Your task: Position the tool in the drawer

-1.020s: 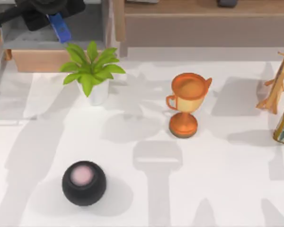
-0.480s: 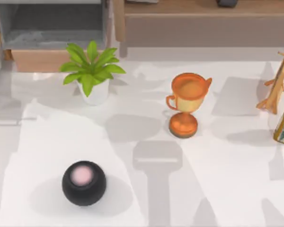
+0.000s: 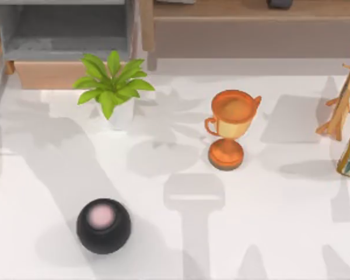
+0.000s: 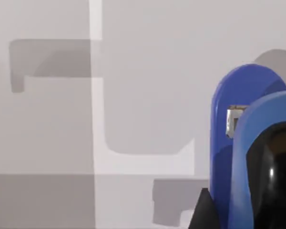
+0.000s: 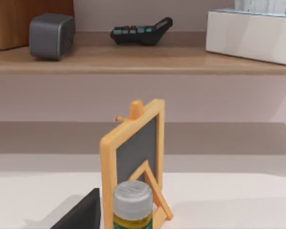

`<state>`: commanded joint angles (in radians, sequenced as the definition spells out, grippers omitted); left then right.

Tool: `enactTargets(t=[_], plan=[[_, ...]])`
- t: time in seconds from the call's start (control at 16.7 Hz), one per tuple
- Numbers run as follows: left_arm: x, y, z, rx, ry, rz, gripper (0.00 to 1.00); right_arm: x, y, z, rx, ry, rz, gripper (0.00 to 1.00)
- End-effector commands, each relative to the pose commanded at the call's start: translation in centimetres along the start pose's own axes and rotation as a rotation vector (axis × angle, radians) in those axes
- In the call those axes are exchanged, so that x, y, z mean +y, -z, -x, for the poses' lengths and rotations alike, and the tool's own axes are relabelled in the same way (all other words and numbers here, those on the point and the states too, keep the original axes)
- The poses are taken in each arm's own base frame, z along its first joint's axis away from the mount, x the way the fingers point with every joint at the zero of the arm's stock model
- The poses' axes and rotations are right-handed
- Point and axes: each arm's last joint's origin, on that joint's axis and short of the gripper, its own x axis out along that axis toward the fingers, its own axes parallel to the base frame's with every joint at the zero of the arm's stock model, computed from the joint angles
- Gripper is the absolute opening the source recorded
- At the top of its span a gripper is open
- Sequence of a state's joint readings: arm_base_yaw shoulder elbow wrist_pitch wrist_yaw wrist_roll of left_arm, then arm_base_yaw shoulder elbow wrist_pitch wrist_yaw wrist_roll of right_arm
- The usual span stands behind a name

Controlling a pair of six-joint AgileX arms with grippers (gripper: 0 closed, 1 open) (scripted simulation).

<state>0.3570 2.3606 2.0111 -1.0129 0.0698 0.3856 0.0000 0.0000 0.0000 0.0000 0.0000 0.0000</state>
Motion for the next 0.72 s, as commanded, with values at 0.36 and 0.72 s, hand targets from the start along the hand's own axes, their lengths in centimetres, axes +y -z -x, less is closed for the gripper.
enactTargets(t=[0.36, 0.72], plan=[[0.20, 0.45, -0.44, 0.019, 0.030, -0.007, 0.00, 0.00, 0.00, 0.00, 0.000, 0.000, 0.000, 1.00], [0.09, 0.43, -0.97, 0.017, 0.028, -0.009, 0.00, 0.00, 0.00, 0.00, 0.000, 0.000, 0.000, 1.00]])
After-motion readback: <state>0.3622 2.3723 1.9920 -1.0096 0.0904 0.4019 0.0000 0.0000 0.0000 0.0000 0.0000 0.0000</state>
